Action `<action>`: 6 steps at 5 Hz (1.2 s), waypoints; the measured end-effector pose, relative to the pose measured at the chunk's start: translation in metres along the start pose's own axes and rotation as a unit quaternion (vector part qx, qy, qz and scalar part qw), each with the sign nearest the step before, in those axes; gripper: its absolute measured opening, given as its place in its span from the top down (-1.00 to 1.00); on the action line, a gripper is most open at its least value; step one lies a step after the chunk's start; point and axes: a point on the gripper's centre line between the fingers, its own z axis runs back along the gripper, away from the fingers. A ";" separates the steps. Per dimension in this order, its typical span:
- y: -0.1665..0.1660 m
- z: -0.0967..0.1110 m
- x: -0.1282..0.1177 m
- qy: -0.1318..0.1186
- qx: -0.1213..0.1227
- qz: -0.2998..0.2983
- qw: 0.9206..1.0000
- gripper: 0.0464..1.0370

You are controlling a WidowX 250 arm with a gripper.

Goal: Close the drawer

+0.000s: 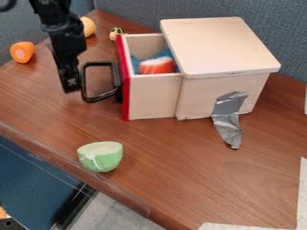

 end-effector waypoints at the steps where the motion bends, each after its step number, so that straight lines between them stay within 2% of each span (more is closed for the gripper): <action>1: -0.008 -0.005 0.003 0.002 -0.003 -0.008 1.000 -0.92; 3: -0.013 0.004 0.008 -0.016 -0.009 -0.011 1.000 -0.92; 5: -0.018 0.003 0.020 -0.023 -0.002 -0.017 1.000 -0.92; 6: -0.019 -0.005 0.027 -0.019 0.007 -0.022 1.000 -0.92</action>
